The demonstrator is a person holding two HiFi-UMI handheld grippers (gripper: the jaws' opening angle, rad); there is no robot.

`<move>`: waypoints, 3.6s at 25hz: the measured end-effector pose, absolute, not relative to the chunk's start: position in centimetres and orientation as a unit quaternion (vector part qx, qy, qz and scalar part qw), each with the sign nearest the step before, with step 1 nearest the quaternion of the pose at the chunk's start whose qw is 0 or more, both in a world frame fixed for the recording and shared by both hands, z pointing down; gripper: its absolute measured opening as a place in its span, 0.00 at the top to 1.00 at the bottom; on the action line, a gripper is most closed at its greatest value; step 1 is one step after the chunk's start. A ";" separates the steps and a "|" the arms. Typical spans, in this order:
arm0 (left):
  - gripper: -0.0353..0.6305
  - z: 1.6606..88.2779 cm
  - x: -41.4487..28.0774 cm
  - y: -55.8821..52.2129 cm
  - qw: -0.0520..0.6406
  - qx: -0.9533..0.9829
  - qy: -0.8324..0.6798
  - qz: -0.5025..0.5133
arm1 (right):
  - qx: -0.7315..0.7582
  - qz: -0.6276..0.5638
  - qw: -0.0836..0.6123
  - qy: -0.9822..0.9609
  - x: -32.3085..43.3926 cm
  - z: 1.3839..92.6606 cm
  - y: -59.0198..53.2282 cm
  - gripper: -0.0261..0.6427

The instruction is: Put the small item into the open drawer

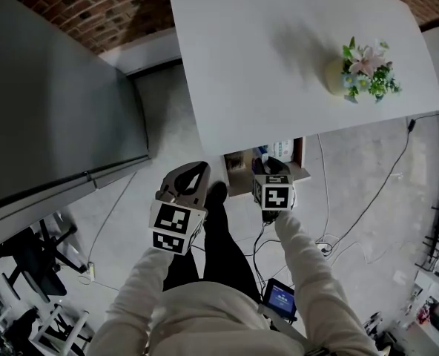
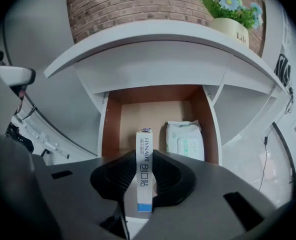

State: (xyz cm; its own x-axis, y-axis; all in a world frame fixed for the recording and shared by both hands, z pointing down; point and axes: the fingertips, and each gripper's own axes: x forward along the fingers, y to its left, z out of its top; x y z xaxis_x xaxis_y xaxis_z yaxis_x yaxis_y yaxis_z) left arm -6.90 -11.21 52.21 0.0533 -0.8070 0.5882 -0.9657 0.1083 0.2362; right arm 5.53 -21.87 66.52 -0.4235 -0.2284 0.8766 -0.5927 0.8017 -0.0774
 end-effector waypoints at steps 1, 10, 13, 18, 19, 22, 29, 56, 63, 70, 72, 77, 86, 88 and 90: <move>0.92 52.3 -7.0 -11.1 0.313 0.653 -0.678 0.126 | 0.247 0.188 0.479 -0.821 5.4 66.8 -21.9 0.79; 0.92 53.3 -7.8 -9.9 0.325 0.636 -0.689 0.123 | 0.220 0.174 0.500 -0.820 3.6 68.9 -21.8 0.79; 0.92 53.7 -7.6 -9.6 0.328 0.636 -0.687 0.125 | 0.220 0.169 0.507 -0.816 3.5 69.6 -22.0 0.79; 0.92 54.1 -7.9 -9.0 0.335 0.629 -0.691 0.122 | 0.219 0.159 0.520 -0.810 3.4 70.6 -22.0 0.79; 0.92 54.3 -7.9 -8.8 0.336 0.626 -0.693 0.121 | 0.219 0.158 0.521 -0.809 3.4 70.8 -22.1 0.79; 0.92 54.6 -7.9 -8.7 0.340 0.623 -0.694 0.120 | 0.221 0.151 0.527 -0.806 3.4 71.5 -22.5 0.79; 0.92 54.9 -7.9 -8.8 0.343 0.624 -0.691 0.119 | 0.222 0.131 0.542 -0.800 3.0 72.6 -23.5 0.79; 0.92 55.8 -7.7 -8.5 0.356 0.612 -0.697 0.113 | 0.212 0.118 0.563 -0.790 3.2 74.3 -23.1 0.78; 0.92 56.0 -7.5 -8.3 0.359 0.613 -0.694 0.116 | 0.212 0.137 0.557 -0.791 3.3 74.8 -22.8 0.72; 0.92 55.7 -7.5 -8.3 0.356 0.618 -0.691 0.117 | 0.219 0.134 0.546 -0.798 3.0 73.2 -22.7 0.71; 0.92 55.6 -7.4 -8.5 0.354 0.621 -0.689 0.117 | 0.220 0.140 0.547 -0.796 3.3 72.9 -22.5 0.71; 0.92 55.5 -7.4 -8.5 0.350 0.627 -0.686 0.122 | 0.244 0.159 0.527 -0.798 3.7 71.5 -22.2 0.71; 0.92 54.3 -7.1 -9.5 0.334 0.647 -0.674 0.123 | 0.272 0.177 0.465 -0.824 3.0 66.8 -21.9 0.74; 0.92 54.0 -6.9 -9.7 0.330 0.653 -0.670 0.124 | 0.276 0.176 0.456 -0.827 3.0 65.8 -21.8 0.75; 0.92 53.6 -6.6 -9.8 0.326 0.659 -0.666 0.126 | 0.282 0.177 0.447 -0.831 3.1 64.8 -21.6 0.75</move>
